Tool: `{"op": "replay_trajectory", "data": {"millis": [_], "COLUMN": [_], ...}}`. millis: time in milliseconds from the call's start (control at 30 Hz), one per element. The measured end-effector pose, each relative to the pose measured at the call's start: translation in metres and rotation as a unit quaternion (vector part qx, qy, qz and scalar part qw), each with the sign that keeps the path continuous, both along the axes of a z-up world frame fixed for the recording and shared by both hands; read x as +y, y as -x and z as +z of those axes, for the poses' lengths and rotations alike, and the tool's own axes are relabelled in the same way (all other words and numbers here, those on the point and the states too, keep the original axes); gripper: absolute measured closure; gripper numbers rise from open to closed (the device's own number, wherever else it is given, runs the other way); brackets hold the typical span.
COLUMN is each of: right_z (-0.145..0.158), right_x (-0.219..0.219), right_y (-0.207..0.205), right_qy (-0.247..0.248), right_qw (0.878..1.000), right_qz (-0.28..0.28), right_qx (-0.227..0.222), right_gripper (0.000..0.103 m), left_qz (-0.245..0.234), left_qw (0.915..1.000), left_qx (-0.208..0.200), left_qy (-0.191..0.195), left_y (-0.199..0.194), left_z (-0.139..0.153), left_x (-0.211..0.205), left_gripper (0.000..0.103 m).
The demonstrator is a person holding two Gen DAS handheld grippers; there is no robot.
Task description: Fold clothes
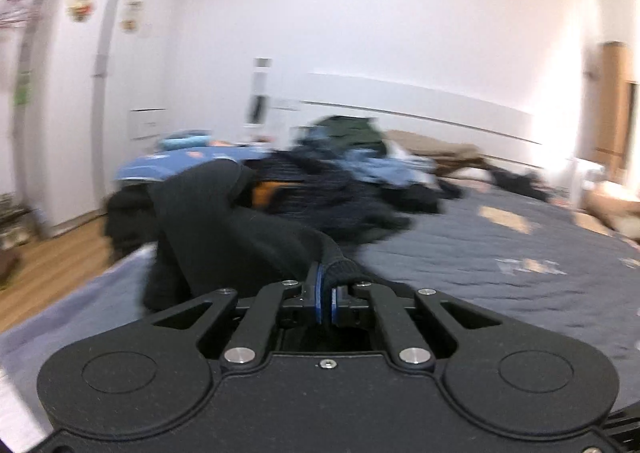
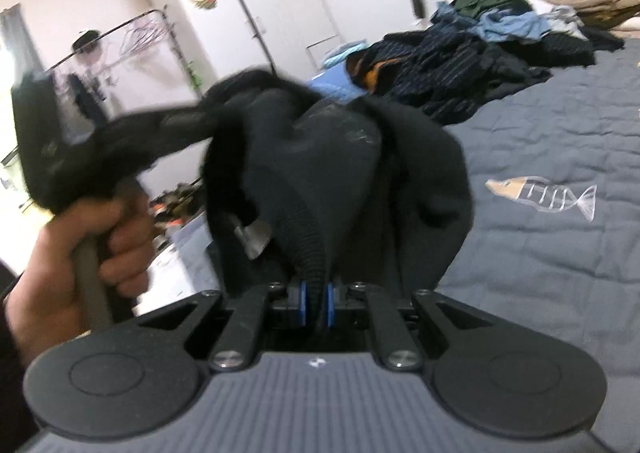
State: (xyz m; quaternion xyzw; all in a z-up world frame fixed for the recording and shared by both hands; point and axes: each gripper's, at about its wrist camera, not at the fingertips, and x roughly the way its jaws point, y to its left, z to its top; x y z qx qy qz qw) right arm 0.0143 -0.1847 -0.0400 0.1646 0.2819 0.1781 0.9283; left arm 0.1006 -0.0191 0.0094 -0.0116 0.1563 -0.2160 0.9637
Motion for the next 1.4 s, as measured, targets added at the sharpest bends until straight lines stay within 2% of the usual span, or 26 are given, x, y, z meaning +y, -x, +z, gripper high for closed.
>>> {"op": "replay_trajectory", "data": {"millis": [100, 200, 300, 367, 433, 500, 567, 600, 633, 700, 733, 767, 833, 900, 1000, 1100, 1233, 1400], "right_z": [-0.003, -0.011, -0.019, -0.019, -0.013, -0.004, 0.007, 0.013, 0.017, 0.023, 0.026, 0.029, 0.034, 0.035, 0.038, 0.04, 0.038, 0.032], "right_x": [-0.003, -0.004, -0.011, -0.024, -0.045, -0.067, -0.091, -0.103, -0.108, -0.112, -0.113, -0.115, -0.113, -0.101, -0.082, -0.065, -0.047, -0.029], "right_y": [0.013, 0.019, 0.019, 0.024, 0.028, 0.032, 0.035, 0.034, 0.031, 0.025, 0.021, 0.018, 0.009, -0.004, -0.018, -0.025, -0.022, -0.024], "right_qy": [0.004, 0.029, 0.061, 0.08, 0.087, 0.079, 0.057, 0.04, 0.03, 0.019, 0.014, 0.009, 0.005, 0.02, 0.042, 0.084, 0.171, 0.227], "right_qw": [1.0, 0.999, 0.995, 0.993, 0.993, 0.994, 0.996, 0.997, 0.997, 0.998, 0.998, 0.999, 0.999, 0.999, 0.999, 0.996, 0.984, 0.97], "right_qz": [0.009, 0.016, 0.006, 0.001, -0.004, -0.021, -0.049, -0.062, -0.065, -0.059, -0.055, -0.052, -0.042, -0.025, -0.004, 0.014, 0.047, 0.069], "right_qx": [0.013, 0.035, 0.077, 0.082, 0.082, 0.069, 0.044, 0.034, 0.027, 0.015, 0.009, 0.003, -0.004, -0.002, -0.001, -0.01, -0.032, -0.055], "right_gripper": [0.094, 0.093, 0.091, 0.09, 0.08, 0.057, 0.045, 0.043, 0.043, 0.041, 0.041, 0.041, 0.04, 0.04, 0.04, 0.04, 0.04, 0.04], "left_qz": [-0.065, -0.131, -0.151, -0.154, -0.156, -0.154, -0.153, -0.153, -0.154, -0.16, -0.172, -0.182, -0.202, -0.206, -0.198, -0.184, -0.162, -0.157], "left_qw": [0.9979, 0.991, 0.9861, 0.9834, 0.9804, 0.9787, 0.977, 0.9753, 0.9733, 0.967, 0.9613, 0.9551, 0.9411, 0.9354, 0.9395, 0.949, 0.9572, 0.9632], "left_qx": [0.007, 0.019, 0.021, 0.033, 0.037, 0.038, 0.03, 0.023, 0.015, -0.005, -0.016, -0.033, -0.067, -0.076, -0.076, -0.063, -0.044, -0.014], "left_qy": [-0.006, -0.016, -0.067, -0.091, -0.115, -0.13, -0.145, -0.157, -0.169, -0.198, -0.215, -0.231, -0.263, -0.278, -0.269, -0.248, -0.235, -0.218], "left_y": [0.01, 0.021, 0.028, 0.022, 0.023, 0.024, 0.031, 0.037, 0.043, 0.055, 0.062, 0.069, 0.084, 0.09, 0.088, 0.082, 0.072, 0.07], "left_z": [-0.002, -0.01, -0.028, -0.046, -0.055, -0.06, -0.059, -0.058, -0.057, -0.055, -0.057, -0.059, -0.064, -0.066, -0.063, -0.057, -0.054, -0.052], "left_x": [-0.025, -0.051, -0.081, -0.086, -0.088, -0.088, -0.086, -0.084, -0.083, -0.08, -0.078, -0.078, -0.077, -0.074, -0.067, -0.052, -0.034, -0.017], "left_gripper": [0.099, 0.099, 0.099, 0.099, 0.098, 0.098, 0.096, 0.096, 0.093, 0.073, 0.047, 0.034, 0.034, 0.034, 0.034, 0.034, 0.034, 0.033]}}
